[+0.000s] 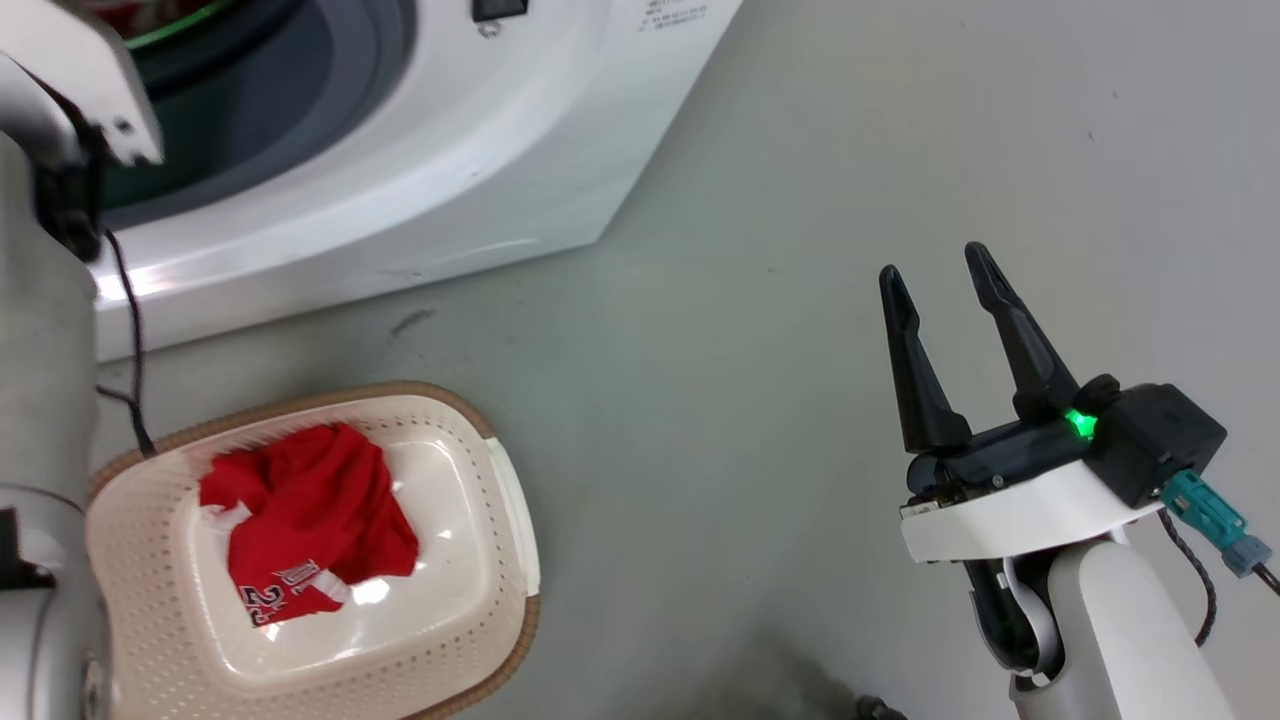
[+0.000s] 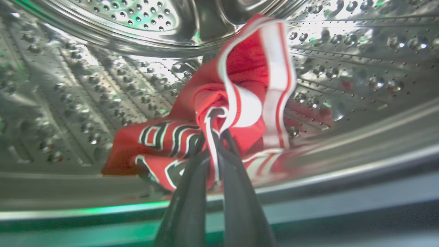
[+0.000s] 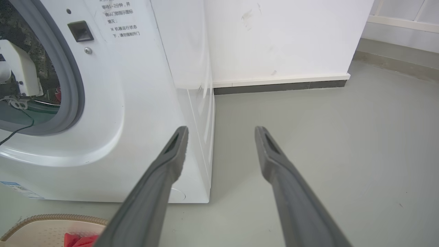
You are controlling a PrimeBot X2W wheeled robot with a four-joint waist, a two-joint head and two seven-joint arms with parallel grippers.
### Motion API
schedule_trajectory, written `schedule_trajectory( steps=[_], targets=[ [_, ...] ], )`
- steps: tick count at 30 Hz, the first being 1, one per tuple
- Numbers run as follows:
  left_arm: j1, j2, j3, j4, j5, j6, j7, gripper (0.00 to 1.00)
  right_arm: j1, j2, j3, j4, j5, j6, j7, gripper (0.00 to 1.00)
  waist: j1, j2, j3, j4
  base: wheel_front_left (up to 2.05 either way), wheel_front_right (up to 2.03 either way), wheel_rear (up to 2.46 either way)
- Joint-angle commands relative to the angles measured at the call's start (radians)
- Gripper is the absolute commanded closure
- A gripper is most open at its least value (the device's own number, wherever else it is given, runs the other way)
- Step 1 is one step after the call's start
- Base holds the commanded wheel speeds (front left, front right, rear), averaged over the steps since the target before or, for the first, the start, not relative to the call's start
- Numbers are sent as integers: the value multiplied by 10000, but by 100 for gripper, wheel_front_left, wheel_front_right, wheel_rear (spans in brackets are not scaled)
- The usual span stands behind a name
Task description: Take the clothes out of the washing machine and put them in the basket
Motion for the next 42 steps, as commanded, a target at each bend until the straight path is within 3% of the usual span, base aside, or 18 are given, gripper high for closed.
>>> schedule_trajectory(
  steps=[1, 7, 15, 23, 33, 42],
  targets=[
    [348, -158, 37, 170, -102, -14, -471, 100, 142, 3, -68, 76, -90, -7, -16, 0, 0, 0, -570, 371, 0, 0, 0],
    [1041, -748, 228, 738, -567, -283, -2021, 100, 442, 3, -260, 175, -343, -7, 169, 0, 0, 0, -1435, 736, 0, 0, 0],
    [2162, -1240, 740, 671, -1177, -431, -2958, 100, 1050, 2, -503, 41, -537, -7, 553, 0, 0, 0, -2816, 1036, 0, 0, 0],
    [4014, -1646, 956, -1824, -846, -253, -2971, 100, 1758, 2, -949, -184, -693, -7, 955, 0, 0, 0, -3855, 1410, 0, 0, 0],
    [6130, -2377, 732, -4411, -525, -373, -2962, 100, 2572, 3, -1366, -357, -823, -7, 1369, 0, 0, 0, -5017, 1998, 0, 0, 0],
    [8175, -2816, 496, -7400, -543, -6, -2702, 100, 3105, 3, -1571, -766, -1054, -5, 1749, 0, 0, 0, -5648, 2493, 0, 0, 0]
  ],
)
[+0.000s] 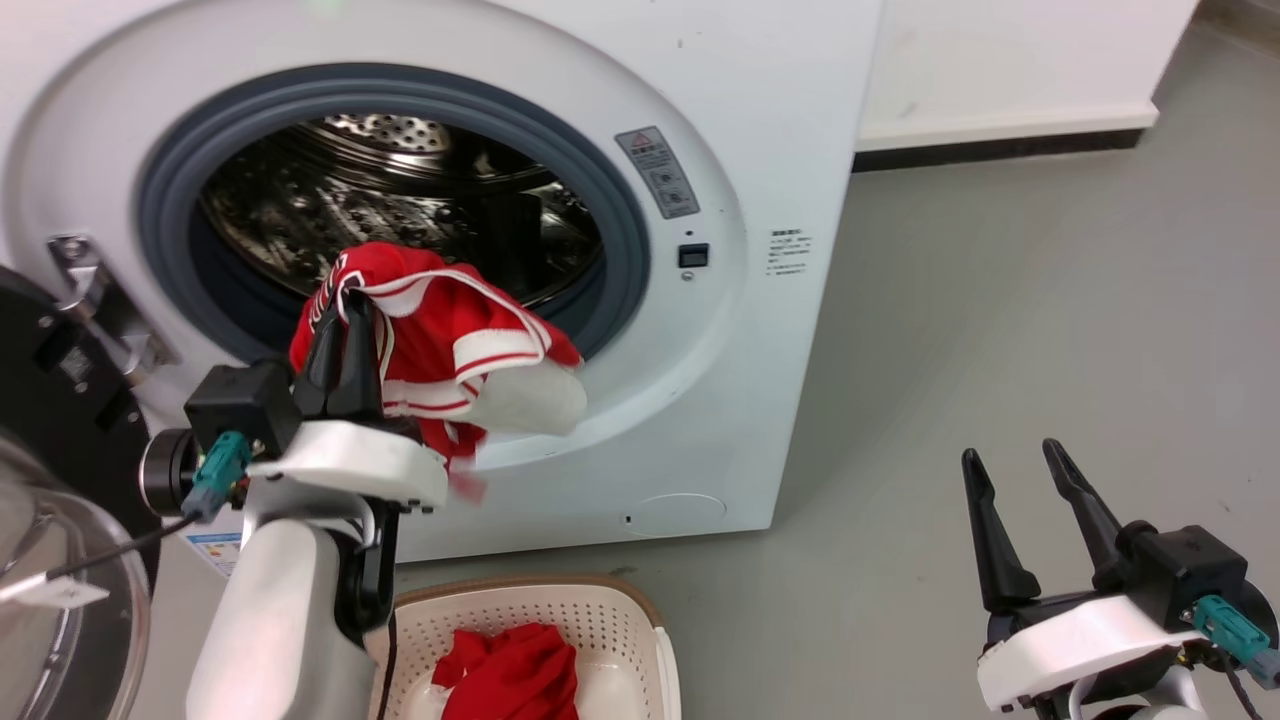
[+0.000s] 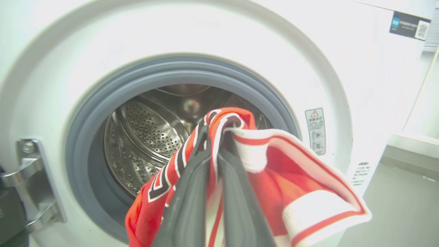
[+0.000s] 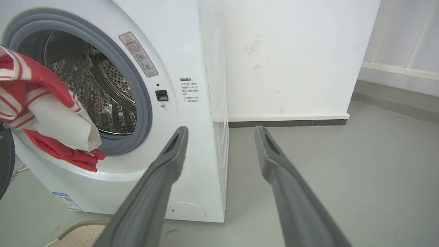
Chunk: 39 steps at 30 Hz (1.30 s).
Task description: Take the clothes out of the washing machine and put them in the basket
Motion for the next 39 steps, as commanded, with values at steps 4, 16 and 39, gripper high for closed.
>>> schedule_trajectory(
  steps=[4, 16, 39],
  targets=[
    [1158, -79, -164, -1591, 93, 268, 417, 100, 236, 3, -16, -262, -167, -7, 166, 0, 3, 0, -157, 298, 0, 0, 0],
    [4590, -393, -456, -4024, -143, 1166, 1424, 100, 386, 5, -23, -612, -229, -5, 326, 0, 3, 0, 169, 437, 0, 0, 0],
    [2318, -671, -579, 3715, -1145, 354, -121, 100, -1257, 5, 321, -595, -175, -5, -85, 0, 3, 0, 3408, 98, 0, 0, 0]
  ],
)
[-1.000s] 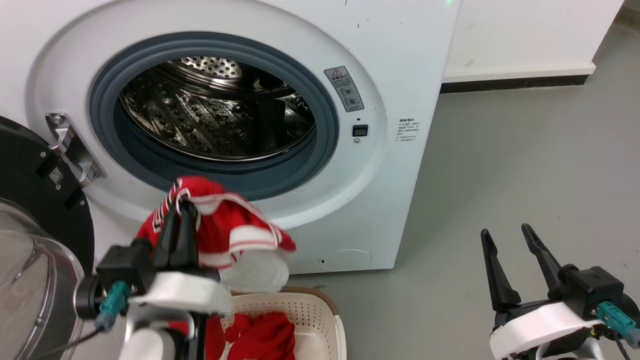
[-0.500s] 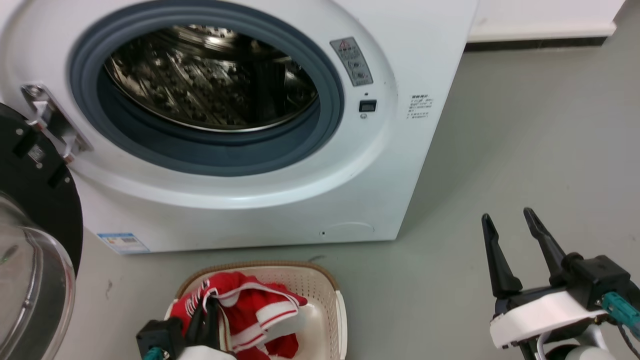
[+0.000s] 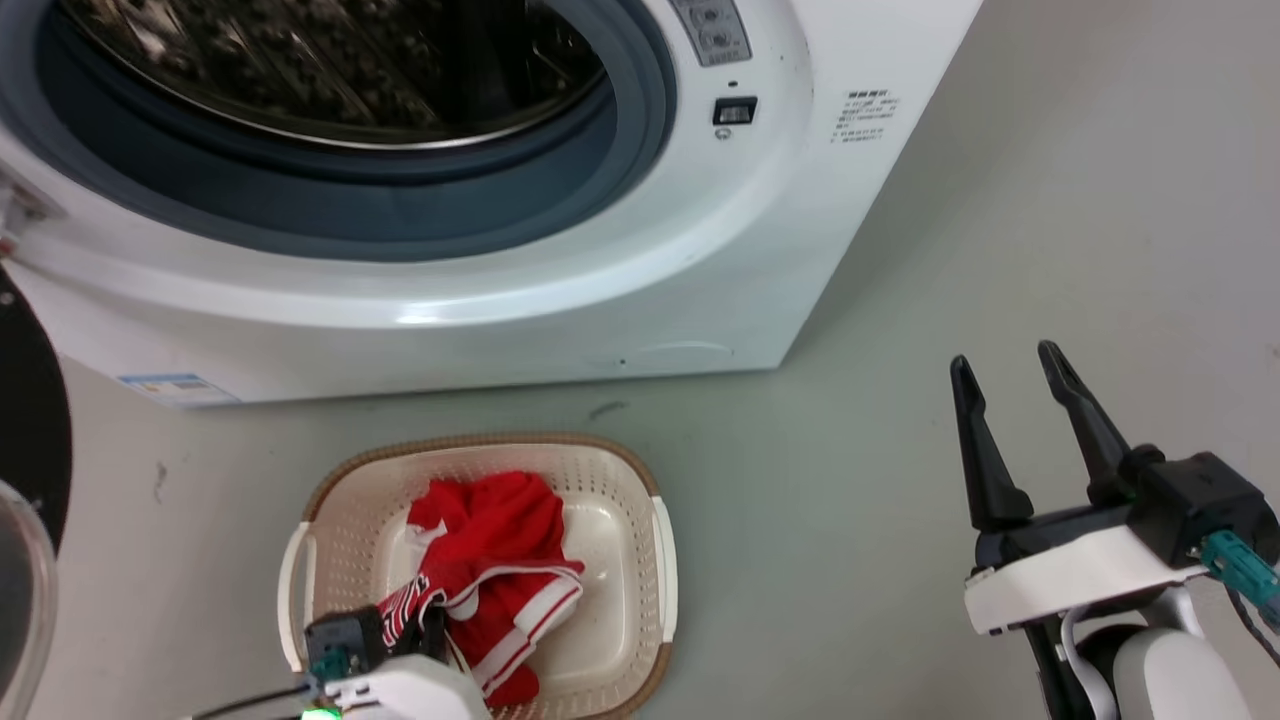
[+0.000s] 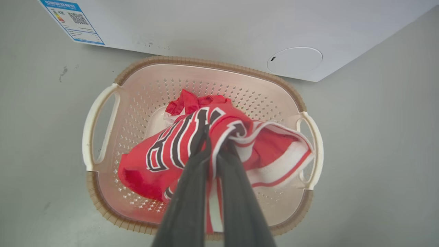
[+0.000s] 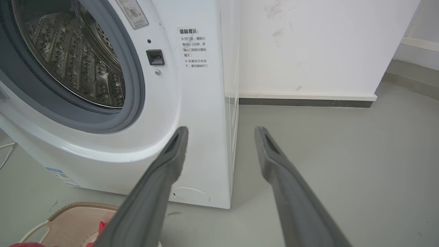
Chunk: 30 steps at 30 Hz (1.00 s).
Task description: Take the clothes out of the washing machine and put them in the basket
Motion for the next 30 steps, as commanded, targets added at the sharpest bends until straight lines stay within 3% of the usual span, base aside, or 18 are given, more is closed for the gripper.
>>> schedule_trajectory(
  steps=[1, 13, 27, 29, 30],
  targets=[
    [-571, 7, 156, 546, -133, -100, -116, 100, -305, 8, 87, -34, 26, -5, -54, 0, -2, 0, 601, -156, 0, 0, 0],
    [-3424, 591, 109, 3327, 387, -505, -231, 100, -1315, 7, 639, -36, 170, -7, -355, 0, -2, 0, 2517, -729, 0, 0, 0],
    [-4695, 752, 566, 5534, 47, -681, -227, 100, -1992, 7, 829, 400, 410, -7, -911, 0, -2, 0, 3733, -1098, 0, 0, 0],
    [-4732, 749, 589, 5726, 5, -715, -228, 52, -1988, 7, 787, 485, 371, -7, -936, 0, -2, 0, 3696, -1055, 0, 0, 0],
    [-4707, 744, 583, 5796, -8, -728, -228, 0, -1986, 7, 775, 547, 353, -7, -932, 0, -2, 0, 3630, -1031, 0, 0, 0]
  ],
)
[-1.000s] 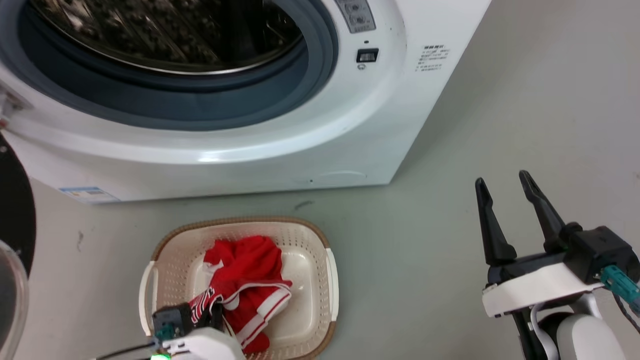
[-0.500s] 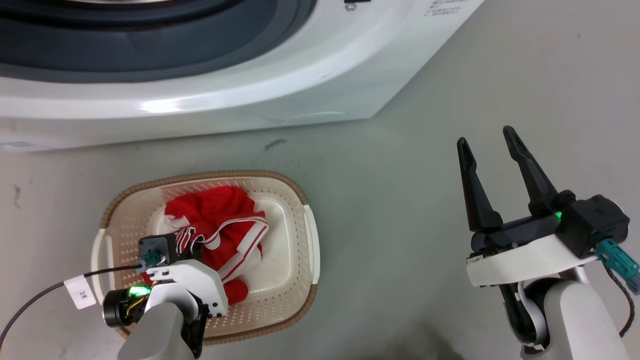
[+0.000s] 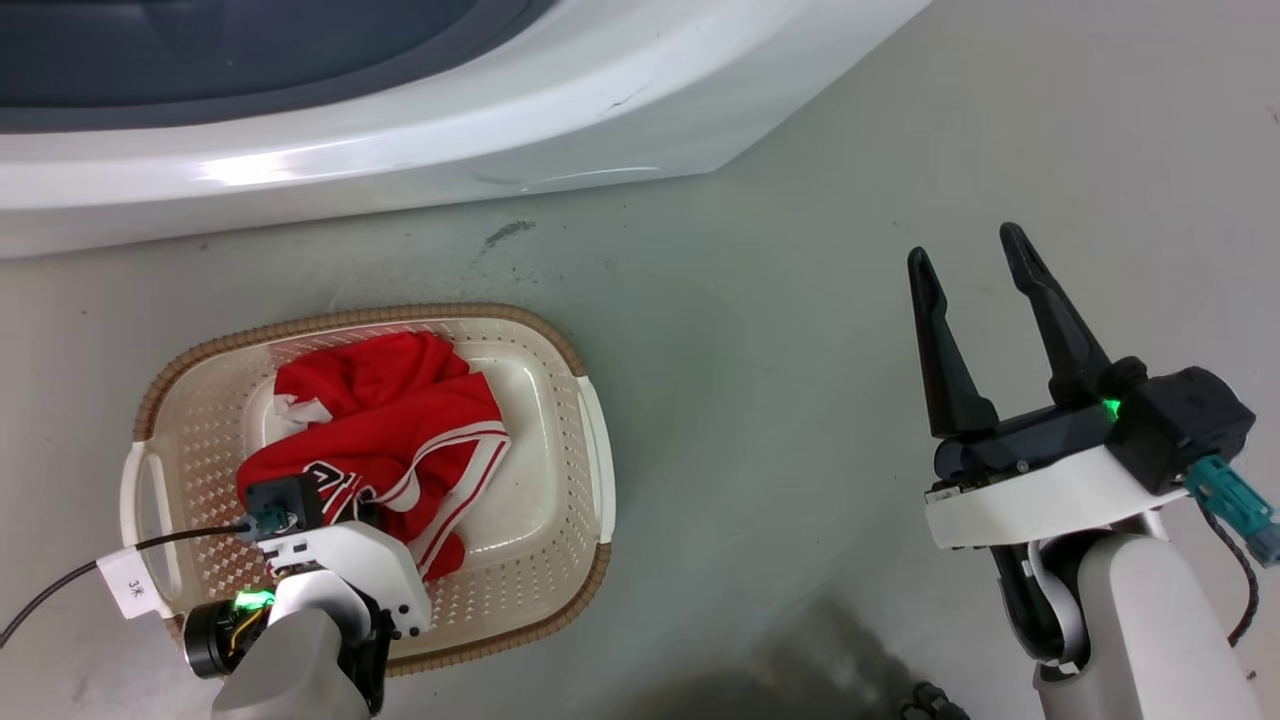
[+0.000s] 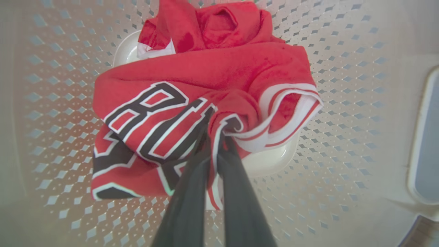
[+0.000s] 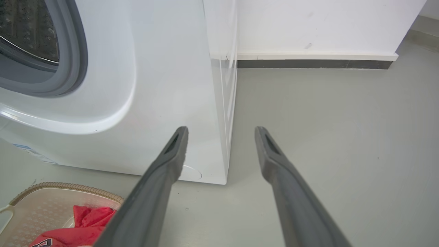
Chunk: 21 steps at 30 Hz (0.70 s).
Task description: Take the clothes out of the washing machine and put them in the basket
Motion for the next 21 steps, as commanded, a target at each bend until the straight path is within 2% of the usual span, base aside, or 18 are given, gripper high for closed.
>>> schedule_trajectory(
  steps=[1, 7, 12, 16, 21],
  targets=[
    [-25, -3, -21, 87, -9, -8, -23, 0, -108, 10, -3, 87, -27, -5, -16, 0, -1, 0, -156, 63, 0, 0, 0],
    [528, -245, 101, 126, -203, -153, -22, 0, 206, 5, -4, 448, -169, -7, 7, 0, -1, 0, -1425, 399, 0, 0, 0],
    [1268, -461, 163, -454, -163, -220, -23, 0, 613, 5, -138, 603, -395, -7, 222, 0, -1, 0, -2788, 737, 0, 0, 0],
    [2016, -597, 367, -1423, -132, -238, -23, 0, 1080, 2, -336, 536, -566, -7, 428, 0, -1, 0, -3807, 1021, 0, 0, 0],
    [2907, -746, 692, -3263, 199, -68, -22, 0, 1683, 4, -668, 304, -756, -7, 719, 0, -1, 0, -4743, 1366, 0, 0, 0]
  ],
)
